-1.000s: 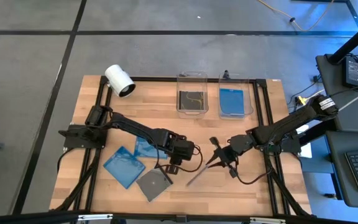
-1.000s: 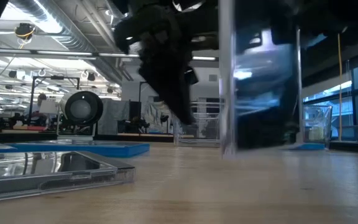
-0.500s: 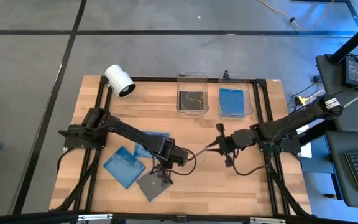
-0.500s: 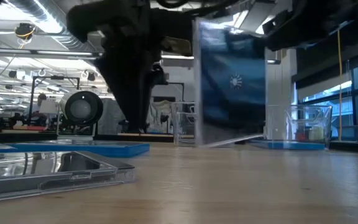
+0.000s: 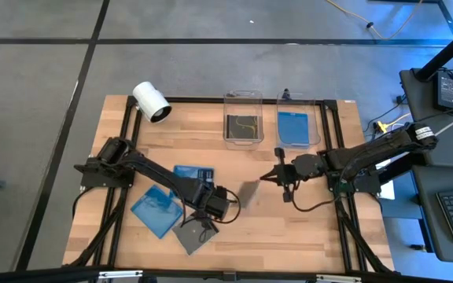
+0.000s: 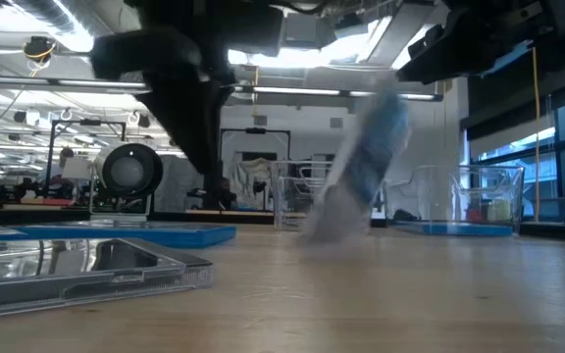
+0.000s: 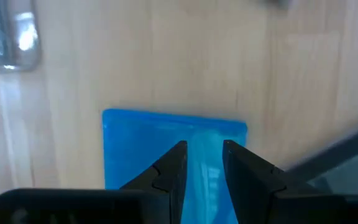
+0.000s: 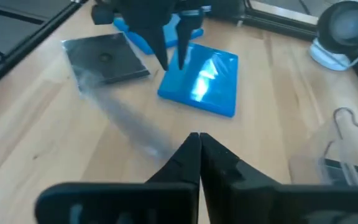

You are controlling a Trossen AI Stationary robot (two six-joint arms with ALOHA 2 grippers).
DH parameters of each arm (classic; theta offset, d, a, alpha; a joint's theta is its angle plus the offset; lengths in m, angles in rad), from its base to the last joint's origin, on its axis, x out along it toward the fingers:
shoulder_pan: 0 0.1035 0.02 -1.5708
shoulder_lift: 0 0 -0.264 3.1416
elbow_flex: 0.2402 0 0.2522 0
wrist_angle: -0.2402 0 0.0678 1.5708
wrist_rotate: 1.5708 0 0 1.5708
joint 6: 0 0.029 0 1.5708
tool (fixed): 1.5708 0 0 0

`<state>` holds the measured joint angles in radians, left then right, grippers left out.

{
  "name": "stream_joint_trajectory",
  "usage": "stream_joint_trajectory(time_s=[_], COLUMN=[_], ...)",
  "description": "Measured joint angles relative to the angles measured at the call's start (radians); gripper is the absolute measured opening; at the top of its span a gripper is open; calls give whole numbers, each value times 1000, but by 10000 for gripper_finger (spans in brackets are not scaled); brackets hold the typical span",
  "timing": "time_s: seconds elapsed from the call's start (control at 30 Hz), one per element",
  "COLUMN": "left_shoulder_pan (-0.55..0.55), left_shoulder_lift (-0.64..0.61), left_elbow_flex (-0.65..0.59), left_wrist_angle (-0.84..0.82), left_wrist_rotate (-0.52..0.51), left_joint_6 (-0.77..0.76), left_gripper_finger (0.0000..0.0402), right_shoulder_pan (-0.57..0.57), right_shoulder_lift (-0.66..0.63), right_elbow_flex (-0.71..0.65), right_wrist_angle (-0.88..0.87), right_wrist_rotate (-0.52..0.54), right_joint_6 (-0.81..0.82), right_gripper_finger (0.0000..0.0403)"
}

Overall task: Pick & place jewel cases by type
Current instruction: Put the right black CD case into the left transparent bin

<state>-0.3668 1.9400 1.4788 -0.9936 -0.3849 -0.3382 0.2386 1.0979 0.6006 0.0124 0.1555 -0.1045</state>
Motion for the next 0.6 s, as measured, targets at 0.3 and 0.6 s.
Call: stream_joint_trajectory(time_s=[0.3,0.6], left_shoulder_pan=[17,71], left_shoulder_lift=[32,101], left_elbow_flex=[0,0], left_wrist_angle=[182,302], left_wrist_rotate=[-101,60], left_joint_6=[54,137], left_gripper_finger=[100,100], right_shoulder_pan=[0,3], right_shoulder_lift=[67,136], right_elbow_flex=[0,0], right_wrist_angle=[-5,-122], right_wrist_rotate=[-45,-46], right_joint_6=[108,350], right_gripper_finger=[20,8])
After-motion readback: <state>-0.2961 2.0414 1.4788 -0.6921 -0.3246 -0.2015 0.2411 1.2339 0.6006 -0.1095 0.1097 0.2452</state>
